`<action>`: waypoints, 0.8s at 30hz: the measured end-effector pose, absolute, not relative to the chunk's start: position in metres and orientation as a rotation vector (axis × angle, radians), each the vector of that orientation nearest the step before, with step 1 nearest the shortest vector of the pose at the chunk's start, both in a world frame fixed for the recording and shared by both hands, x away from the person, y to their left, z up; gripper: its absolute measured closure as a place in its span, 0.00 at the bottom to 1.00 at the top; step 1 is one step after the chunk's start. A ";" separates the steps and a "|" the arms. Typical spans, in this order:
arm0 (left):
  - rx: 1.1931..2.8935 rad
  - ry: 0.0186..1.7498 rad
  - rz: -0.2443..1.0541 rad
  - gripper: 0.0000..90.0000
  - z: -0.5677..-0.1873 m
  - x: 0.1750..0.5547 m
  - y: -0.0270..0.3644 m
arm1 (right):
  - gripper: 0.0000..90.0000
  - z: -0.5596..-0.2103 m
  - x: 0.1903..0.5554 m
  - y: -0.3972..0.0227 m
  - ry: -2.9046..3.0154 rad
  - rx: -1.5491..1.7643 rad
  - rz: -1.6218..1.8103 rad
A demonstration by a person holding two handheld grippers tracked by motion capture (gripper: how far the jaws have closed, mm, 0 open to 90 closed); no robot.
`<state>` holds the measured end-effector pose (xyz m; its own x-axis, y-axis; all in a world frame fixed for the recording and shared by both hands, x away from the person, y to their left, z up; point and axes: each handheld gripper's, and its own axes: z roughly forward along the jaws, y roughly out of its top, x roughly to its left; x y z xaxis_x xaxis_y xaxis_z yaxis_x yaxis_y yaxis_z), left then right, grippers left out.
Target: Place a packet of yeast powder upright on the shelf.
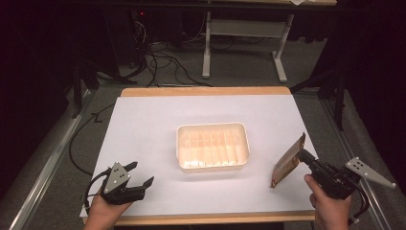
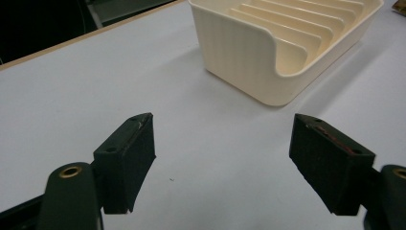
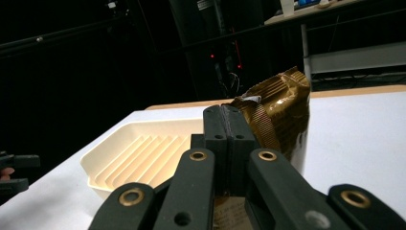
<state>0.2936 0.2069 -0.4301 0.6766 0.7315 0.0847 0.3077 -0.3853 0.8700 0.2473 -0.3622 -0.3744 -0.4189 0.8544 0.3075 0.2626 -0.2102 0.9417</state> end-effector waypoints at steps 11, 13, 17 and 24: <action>1.967 0.813 0.589 0.27 -0.430 0.293 0.209 | 1.00 -0.360 0.256 -0.349 1.613 1.263 1.655; 1.965 0.814 0.588 0.27 -0.430 0.293 0.210 | 1.00 -0.358 0.259 -0.346 1.619 1.252 1.661; 1.966 0.813 0.588 0.27 -0.430 0.293 0.210 | 1.00 -0.352 0.264 -0.339 1.628 1.229 1.661; 1.960 0.814 0.593 0.27 -0.429 0.293 0.211 | 1.00 -0.341 0.270 -0.326 1.650 1.180 1.660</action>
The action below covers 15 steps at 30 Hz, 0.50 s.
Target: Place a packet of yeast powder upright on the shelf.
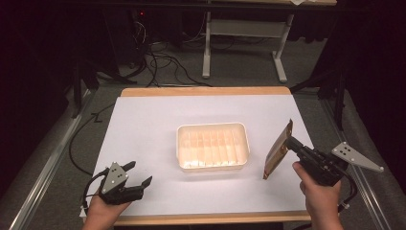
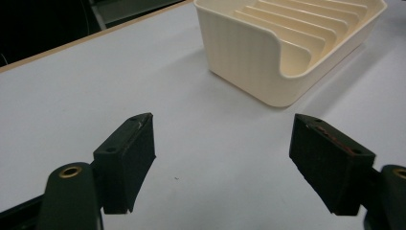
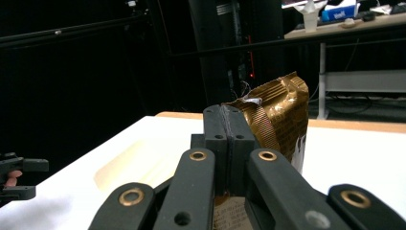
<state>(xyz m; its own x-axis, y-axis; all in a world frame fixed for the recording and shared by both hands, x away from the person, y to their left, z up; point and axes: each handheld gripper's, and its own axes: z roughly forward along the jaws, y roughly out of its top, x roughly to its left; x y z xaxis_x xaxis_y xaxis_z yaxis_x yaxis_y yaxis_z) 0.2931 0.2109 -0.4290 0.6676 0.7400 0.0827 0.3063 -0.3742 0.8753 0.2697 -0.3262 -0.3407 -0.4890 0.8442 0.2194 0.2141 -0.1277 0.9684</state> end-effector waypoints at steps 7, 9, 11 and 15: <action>1.957 0.813 0.595 0.27 -0.428 0.292 0.212 | 1.00 -0.321 0.272 -0.310 1.661 1.116 1.685; 1.957 0.814 0.594 0.27 -0.428 0.293 0.212 | 1.00 -0.314 0.272 -0.307 1.661 1.100 1.690; 1.957 0.813 0.594 0.27 -0.428 0.293 0.212 | 1.00 -0.310 0.272 -0.305 1.661 1.089 1.693; 1.956 0.814 0.594 0.27 -0.428 0.293 0.212 | 1.00 -0.293 0.273 -0.295 1.663 1.042 1.709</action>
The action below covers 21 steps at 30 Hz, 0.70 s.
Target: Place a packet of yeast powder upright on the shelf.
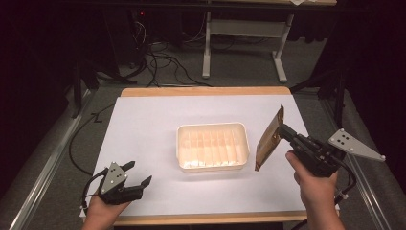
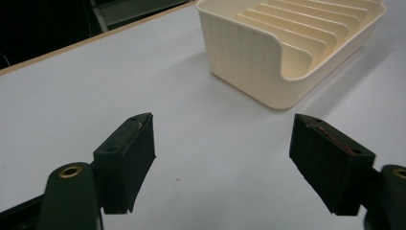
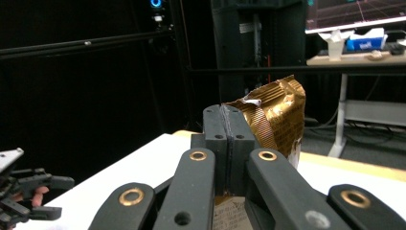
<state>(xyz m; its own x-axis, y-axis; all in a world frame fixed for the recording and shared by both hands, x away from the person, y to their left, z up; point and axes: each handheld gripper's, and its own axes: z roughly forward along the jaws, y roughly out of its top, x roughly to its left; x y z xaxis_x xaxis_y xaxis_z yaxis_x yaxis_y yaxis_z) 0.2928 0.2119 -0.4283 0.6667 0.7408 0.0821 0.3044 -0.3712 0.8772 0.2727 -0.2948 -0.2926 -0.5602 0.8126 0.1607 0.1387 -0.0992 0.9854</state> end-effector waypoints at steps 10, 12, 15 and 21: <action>1.954 0.812 0.602 0.27 -0.427 0.292 0.212 | 1.00 -0.277 0.277 -0.273 1.691 0.988 1.743; 1.958 0.808 0.603 0.27 -0.428 0.292 0.212 | 1.00 -0.277 0.282 -0.265 1.708 0.974 1.748; 1.957 0.812 0.602 0.27 -0.428 0.292 0.212 | 1.00 -0.278 0.284 -0.260 1.717 0.978 1.757; 1.953 0.808 0.609 0.27 -0.427 0.290 0.211 | 1.00 -0.281 0.295 -0.245 1.749 0.966 1.749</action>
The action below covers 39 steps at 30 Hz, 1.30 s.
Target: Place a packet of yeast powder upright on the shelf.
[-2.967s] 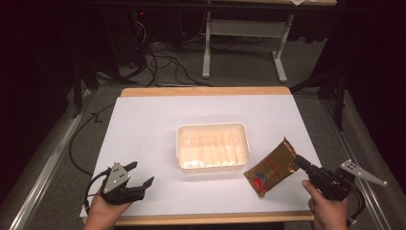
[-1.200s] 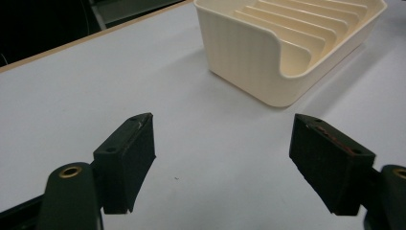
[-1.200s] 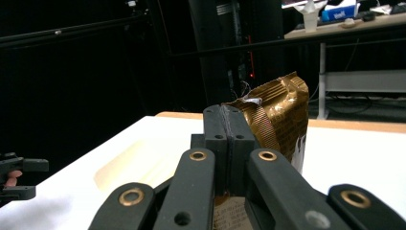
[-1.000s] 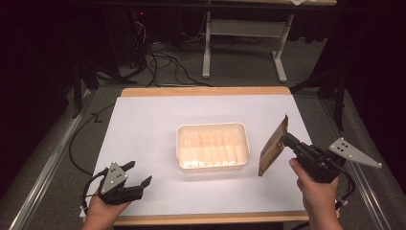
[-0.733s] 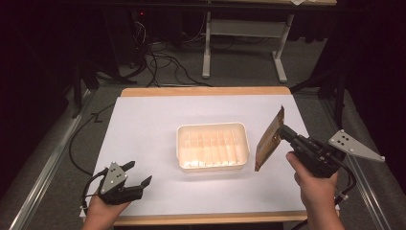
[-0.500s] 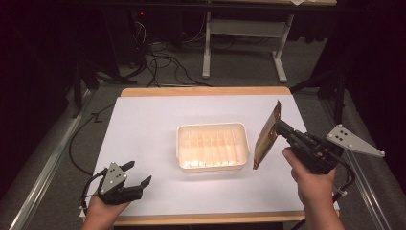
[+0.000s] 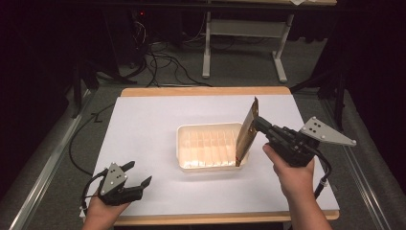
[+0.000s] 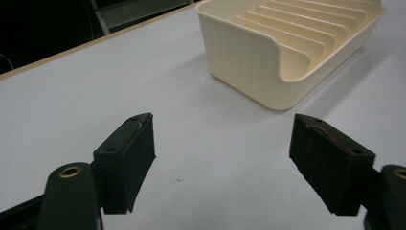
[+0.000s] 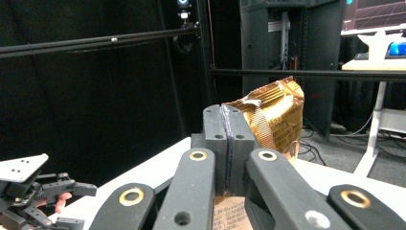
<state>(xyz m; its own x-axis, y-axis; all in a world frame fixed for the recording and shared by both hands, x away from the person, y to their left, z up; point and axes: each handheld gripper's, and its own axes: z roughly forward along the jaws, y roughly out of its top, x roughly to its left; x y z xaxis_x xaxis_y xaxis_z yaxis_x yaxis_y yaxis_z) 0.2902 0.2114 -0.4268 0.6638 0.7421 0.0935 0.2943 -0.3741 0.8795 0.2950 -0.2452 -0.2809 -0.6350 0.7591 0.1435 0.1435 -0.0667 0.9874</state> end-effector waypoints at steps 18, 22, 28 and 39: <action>1.949 0.808 0.607 0.27 -0.427 0.291 0.214 | 1.00 -0.303 0.332 -0.218 1.842 1.007 1.686; 1.950 0.807 0.606 0.27 -0.427 0.291 0.214 | 1.00 -0.305 0.339 -0.216 1.847 1.018 1.674; 1.949 0.808 0.606 0.27 -0.427 0.291 0.213 | 1.00 -0.309 0.347 -0.214 1.861 1.035 1.650; 1.946 0.808 0.609 0.27 -0.426 0.290 0.214 | 1.00 -0.315 0.360 -0.210 1.875 1.054 1.606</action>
<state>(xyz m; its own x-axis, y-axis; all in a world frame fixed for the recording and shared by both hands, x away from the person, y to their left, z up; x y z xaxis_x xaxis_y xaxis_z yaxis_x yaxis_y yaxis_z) 0.2901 0.2138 -0.4264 0.6630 0.7432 0.0904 0.2920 -0.3678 0.8829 0.3601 -0.2097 -0.3152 -0.6050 0.7843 0.1373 0.2562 0.0285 0.9662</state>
